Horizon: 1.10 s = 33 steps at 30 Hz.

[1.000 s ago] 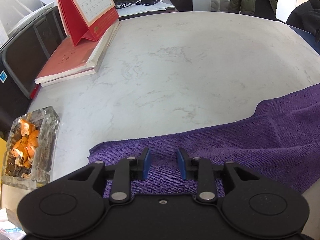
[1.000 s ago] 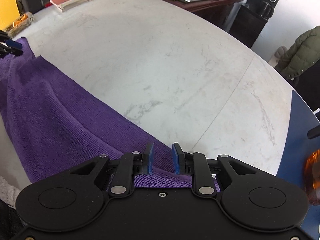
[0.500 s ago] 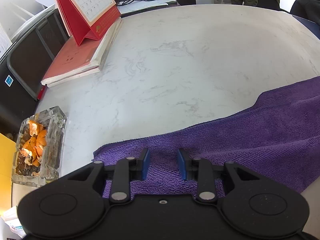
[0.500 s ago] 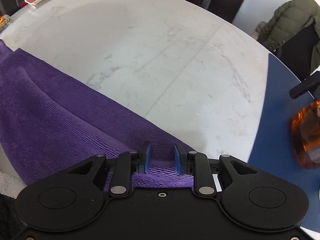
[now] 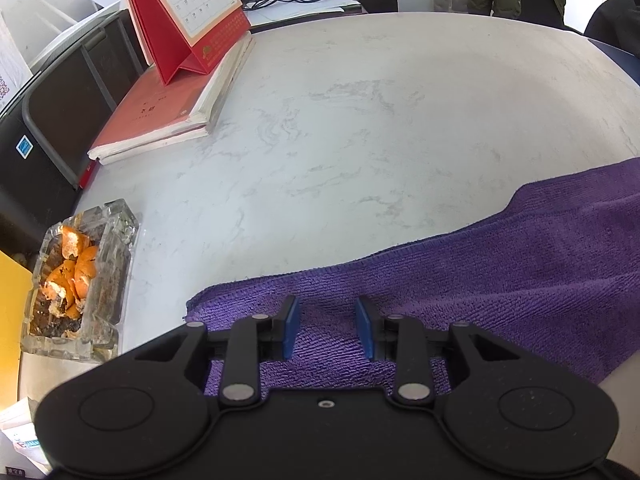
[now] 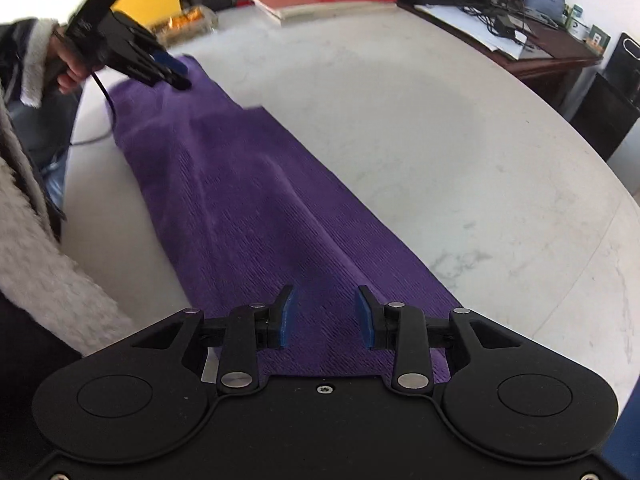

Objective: Fold towel

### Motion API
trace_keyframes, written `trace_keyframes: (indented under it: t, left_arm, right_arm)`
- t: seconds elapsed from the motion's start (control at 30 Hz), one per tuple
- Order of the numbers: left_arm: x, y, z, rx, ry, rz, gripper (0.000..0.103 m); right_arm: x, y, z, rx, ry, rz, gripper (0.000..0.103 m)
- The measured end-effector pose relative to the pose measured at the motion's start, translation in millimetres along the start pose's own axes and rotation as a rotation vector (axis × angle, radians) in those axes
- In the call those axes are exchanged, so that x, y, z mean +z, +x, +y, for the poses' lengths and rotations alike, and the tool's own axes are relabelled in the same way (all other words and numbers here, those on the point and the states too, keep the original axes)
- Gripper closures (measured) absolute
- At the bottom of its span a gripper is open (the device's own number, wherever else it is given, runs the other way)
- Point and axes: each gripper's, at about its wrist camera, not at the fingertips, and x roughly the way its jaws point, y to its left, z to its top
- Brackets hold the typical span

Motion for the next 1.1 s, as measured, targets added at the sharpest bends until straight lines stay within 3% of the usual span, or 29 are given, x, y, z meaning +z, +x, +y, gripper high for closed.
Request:
trace_keyframes:
  t: [0.3,0.5,0.67,0.87,0.93,1.1]
  left_arm:
    - [-9,-5,8,0.008,-0.030,0.024,0.073]
    - [-3,-4,2,0.035,0.010,0.056,0.072]
    - [-1,-3,1,0.046,0.015,0.076,0.072]
    - [3,-2,-1,0.053,0.030,0.096,0.072]
    - [3,-2,-1,0.053,0.032,0.100,0.072]
    - [4,-1,-2,0.055,0.037,0.104,0.071]
  right_arm:
    - [-51,-27,-97,-0.271,0.396,0.042,0.072]
    - [-68,-21,-129,-0.279,0.536,-0.002,0.072]
    - [-78,-2,-138,-0.253,0.604,0.022,0.072]
    - [-88,-14,-127,-0.180,0.596,0.002,0.078]
    - [-89,-16,-123,-0.155,0.583,0.003,0.087]
    - [-85,-22,-115,-0.149,0.525,-0.011,0.095]
